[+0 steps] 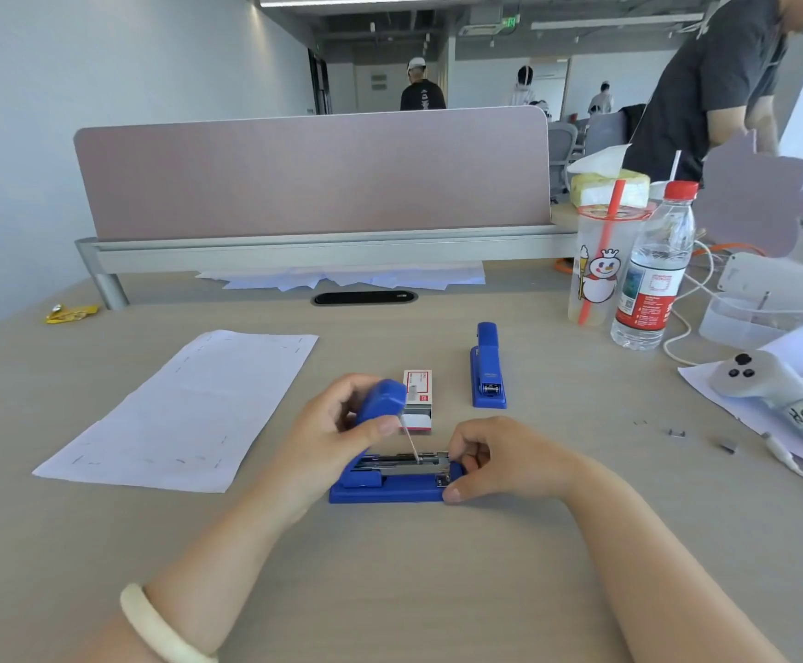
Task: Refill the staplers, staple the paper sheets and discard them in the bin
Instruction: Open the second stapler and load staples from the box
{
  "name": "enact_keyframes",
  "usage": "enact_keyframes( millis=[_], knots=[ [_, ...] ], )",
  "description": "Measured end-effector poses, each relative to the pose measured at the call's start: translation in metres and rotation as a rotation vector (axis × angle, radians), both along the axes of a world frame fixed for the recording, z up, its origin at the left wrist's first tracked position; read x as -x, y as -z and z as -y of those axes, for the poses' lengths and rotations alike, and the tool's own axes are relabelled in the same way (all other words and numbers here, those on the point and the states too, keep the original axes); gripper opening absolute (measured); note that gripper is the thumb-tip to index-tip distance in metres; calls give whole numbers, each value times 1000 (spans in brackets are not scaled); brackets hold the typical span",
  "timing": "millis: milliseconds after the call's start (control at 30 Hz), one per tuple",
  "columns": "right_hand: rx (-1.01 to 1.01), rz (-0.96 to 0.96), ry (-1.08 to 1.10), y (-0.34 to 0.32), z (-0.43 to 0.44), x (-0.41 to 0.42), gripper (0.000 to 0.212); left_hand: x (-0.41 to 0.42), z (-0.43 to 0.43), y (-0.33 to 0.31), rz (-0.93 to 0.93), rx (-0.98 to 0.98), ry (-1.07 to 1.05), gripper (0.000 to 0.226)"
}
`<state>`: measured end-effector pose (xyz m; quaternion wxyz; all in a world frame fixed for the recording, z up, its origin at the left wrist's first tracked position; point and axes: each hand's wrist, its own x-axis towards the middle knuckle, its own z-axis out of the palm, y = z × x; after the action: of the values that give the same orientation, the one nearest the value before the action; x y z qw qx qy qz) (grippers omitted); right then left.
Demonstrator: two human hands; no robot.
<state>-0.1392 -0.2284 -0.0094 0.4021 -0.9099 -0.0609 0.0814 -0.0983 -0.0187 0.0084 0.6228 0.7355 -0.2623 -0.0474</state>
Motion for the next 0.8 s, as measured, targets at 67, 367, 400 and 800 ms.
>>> enact_keyframes(
  millis=[67, 367, 400, 800],
  knots=[
    [0, -4, -5, 0, 0, 0, 27, -3, -13, 2, -46, 125, -7, 22],
    [66, -19, -21, -4, 4, 2, 23, -20, -120, 16, -66, -294, -135, 37],
    [79, -33, -27, -5, 5, 2, 25, -19, -122, 19, -61, -377, -113, 37],
    [-116, -11, 119, -19, 13, 1, 23, -20, -112, 18, 33, -566, 48, 29]
  ],
)
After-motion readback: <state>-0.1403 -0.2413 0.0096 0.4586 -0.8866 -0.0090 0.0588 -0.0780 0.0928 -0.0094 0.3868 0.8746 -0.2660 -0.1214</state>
